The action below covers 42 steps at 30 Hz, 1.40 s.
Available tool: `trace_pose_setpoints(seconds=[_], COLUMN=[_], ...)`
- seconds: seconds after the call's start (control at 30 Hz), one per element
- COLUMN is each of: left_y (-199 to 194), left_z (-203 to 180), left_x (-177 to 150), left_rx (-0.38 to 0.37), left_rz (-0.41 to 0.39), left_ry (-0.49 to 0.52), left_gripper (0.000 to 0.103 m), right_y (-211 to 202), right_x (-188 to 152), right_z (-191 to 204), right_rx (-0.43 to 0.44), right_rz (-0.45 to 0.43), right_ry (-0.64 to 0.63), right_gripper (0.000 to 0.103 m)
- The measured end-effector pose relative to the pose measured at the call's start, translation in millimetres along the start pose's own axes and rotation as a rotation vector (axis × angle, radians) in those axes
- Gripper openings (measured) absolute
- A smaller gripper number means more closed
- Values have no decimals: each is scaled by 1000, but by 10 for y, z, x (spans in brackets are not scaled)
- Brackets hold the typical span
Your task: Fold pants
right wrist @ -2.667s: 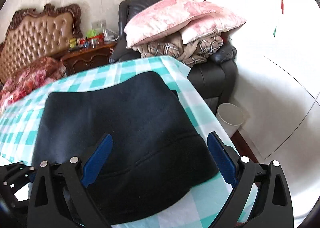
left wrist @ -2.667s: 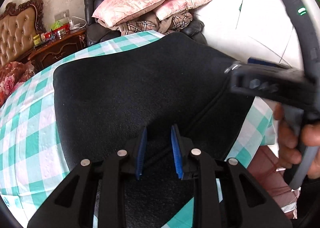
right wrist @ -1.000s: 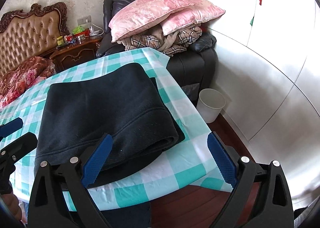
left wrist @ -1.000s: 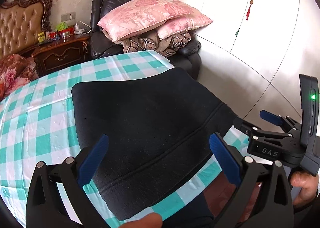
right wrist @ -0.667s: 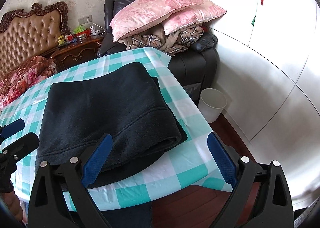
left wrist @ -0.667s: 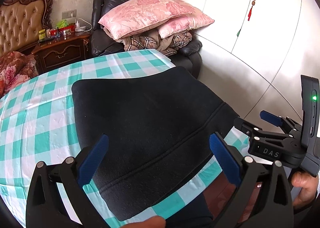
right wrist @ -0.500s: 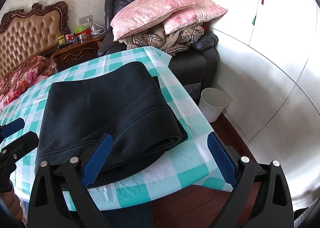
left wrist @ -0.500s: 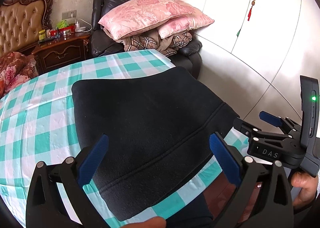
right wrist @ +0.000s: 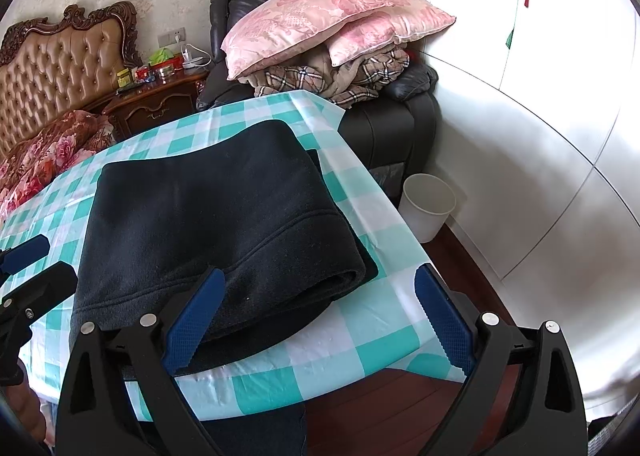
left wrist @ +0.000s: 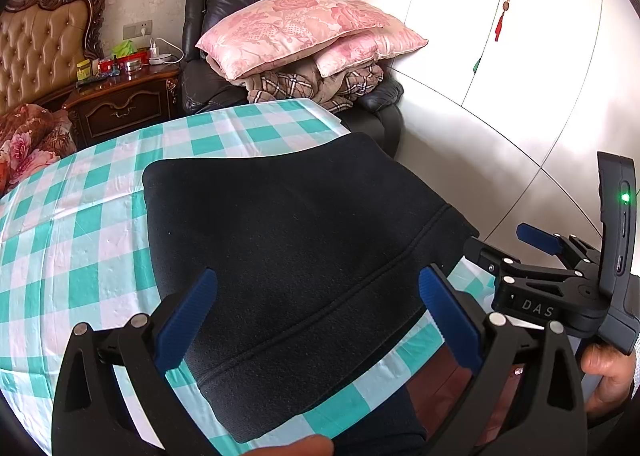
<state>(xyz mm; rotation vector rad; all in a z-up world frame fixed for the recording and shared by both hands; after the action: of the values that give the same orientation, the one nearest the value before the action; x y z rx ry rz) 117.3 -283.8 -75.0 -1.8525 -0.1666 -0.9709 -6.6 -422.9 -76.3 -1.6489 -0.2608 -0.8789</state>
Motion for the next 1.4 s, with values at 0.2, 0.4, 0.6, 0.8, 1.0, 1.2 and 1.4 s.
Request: trace_pose_setpoints(seconds=[0.2,0.4,0.6,0.8,1.0,1.2,1.4], left_y=[2,2,5,5,6,9,8], left_z=[-2,-2,-2,-8,-9,-10,-21], left_x=[2,1,1,-1,0,0,2], left_rx=[0,0,1,0,0,0,0], left_rz=[0,0,0,1,1,1,1], left_ry=[0,-1,-1,-1,0,-1,1], left_gripper=[101,101,101,101,101,101,101], right_y=[4,17,19,25,26,28,28], right_x=[-3,-18,-18,-22,-25,-16,-14], right_z=[0,9,9,10,9,6,6], right_rx=[0,1,2,2,2,2,2], right_rz=[2,4,5,6,6,6,6], right_ry=[0,-1,-1,-1,-1,-2,-1], right_gripper=[92,92,92,92,92,92,92])
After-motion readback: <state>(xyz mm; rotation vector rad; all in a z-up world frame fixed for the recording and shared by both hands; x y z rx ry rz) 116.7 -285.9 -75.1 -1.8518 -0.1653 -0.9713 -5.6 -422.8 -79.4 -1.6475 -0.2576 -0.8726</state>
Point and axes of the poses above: each gripper's, at about its wrist camera, not at the fingertips, and y roughly the way its jaws point, z to its left, x to its top, the point moved 6 cm from there along y, roughly the way its jaws point, and after that the axes turned 2 degrees about z, right-handed, at the moved point
